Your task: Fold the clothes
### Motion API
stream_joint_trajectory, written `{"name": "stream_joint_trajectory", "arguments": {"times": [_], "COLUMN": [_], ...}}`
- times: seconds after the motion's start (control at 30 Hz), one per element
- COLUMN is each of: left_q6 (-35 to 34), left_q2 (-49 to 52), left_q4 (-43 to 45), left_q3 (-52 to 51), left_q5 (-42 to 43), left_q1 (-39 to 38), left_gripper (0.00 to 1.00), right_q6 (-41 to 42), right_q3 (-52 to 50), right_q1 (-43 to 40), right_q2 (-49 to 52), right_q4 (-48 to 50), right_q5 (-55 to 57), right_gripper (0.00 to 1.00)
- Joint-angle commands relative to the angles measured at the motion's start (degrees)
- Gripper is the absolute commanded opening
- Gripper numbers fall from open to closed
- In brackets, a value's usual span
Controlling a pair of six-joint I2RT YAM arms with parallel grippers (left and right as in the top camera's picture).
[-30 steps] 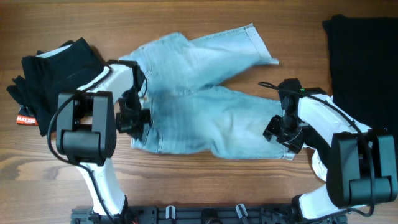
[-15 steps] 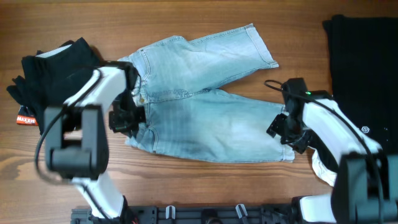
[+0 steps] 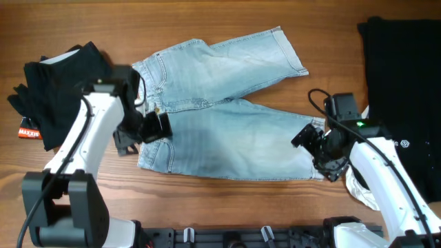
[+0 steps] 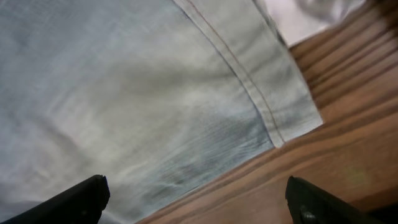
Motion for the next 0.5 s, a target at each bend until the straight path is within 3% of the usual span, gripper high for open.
{"name": "stream_joint_trajectory", "arguments": {"times": [0.0, 0.13, 0.4, 0.47], "left_q6": [-9.29, -18.12, -19.87, -19.85], "left_q2": [-0.22, -0.22, -0.22, -0.22], "left_q4": [5.09, 9.81, 19.06, 19.82], "left_q3": [-7.5, -11.41, -18.71, -19.8], "left_q5": [1.88, -8.52, -7.96, -7.98], "left_q1": [0.26, 0.26, 0.22, 0.22], "left_gripper": [1.0, 1.0, 0.99, 0.83], "right_q6": [4.24, 4.07, 8.76, 8.76], "right_q3": [-4.44, -5.49, -5.49, -5.49], "right_q1": [-0.24, -0.24, -0.24, -0.24], "right_q2": [-0.44, -0.44, -0.44, -0.44], "right_q4": [2.03, 2.27, 1.05, 1.22], "right_q5": [-3.34, -3.28, -1.57, -1.57], "right_gripper": [0.96, 0.96, 0.97, 0.97]}}
